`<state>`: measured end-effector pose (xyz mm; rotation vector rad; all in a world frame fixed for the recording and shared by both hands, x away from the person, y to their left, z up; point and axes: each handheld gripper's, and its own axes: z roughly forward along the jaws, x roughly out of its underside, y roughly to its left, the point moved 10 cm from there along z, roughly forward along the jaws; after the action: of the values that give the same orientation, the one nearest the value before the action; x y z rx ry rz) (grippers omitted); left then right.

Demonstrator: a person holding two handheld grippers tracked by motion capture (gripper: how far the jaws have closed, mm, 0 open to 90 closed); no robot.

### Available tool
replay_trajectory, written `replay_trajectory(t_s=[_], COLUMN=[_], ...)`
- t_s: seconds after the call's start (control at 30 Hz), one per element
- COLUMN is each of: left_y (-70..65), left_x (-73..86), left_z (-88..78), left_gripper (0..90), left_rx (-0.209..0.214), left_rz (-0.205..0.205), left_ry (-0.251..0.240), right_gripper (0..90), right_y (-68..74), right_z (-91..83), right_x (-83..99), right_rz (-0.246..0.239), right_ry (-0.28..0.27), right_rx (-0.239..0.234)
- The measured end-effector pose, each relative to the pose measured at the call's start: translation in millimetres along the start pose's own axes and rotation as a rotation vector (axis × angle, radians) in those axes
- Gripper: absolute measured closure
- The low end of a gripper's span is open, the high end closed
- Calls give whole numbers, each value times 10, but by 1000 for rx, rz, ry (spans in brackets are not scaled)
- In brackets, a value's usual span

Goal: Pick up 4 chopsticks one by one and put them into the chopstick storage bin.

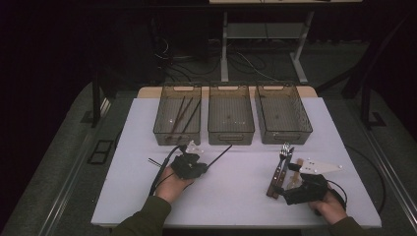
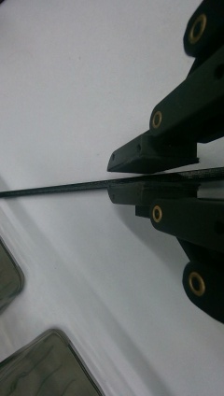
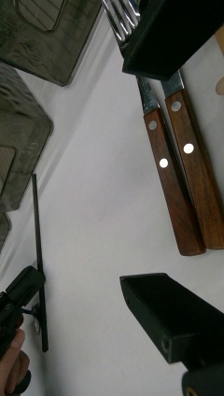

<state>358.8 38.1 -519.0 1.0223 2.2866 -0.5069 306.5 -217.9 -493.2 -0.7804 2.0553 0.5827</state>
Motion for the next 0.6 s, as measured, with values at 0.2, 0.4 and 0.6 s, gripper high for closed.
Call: replay_trajectory(t_s=[0.2,0.4,0.6], left_y=[-5,-10,2], left_x=[2,-1,-1], left_z=[3,3,0], left_gripper=[849,860,862], left_rx=[-19,-32,-20], left_rz=[4,6,-18], left_ry=[3,6,2], right_gripper=[6,5,5], right_y=[-2,-3,-2], right_z=[1,5,2], right_x=[0,2,1], right_rz=[1,-1,0], right_ry=[0,2,1], right_rx=[1,4,1])
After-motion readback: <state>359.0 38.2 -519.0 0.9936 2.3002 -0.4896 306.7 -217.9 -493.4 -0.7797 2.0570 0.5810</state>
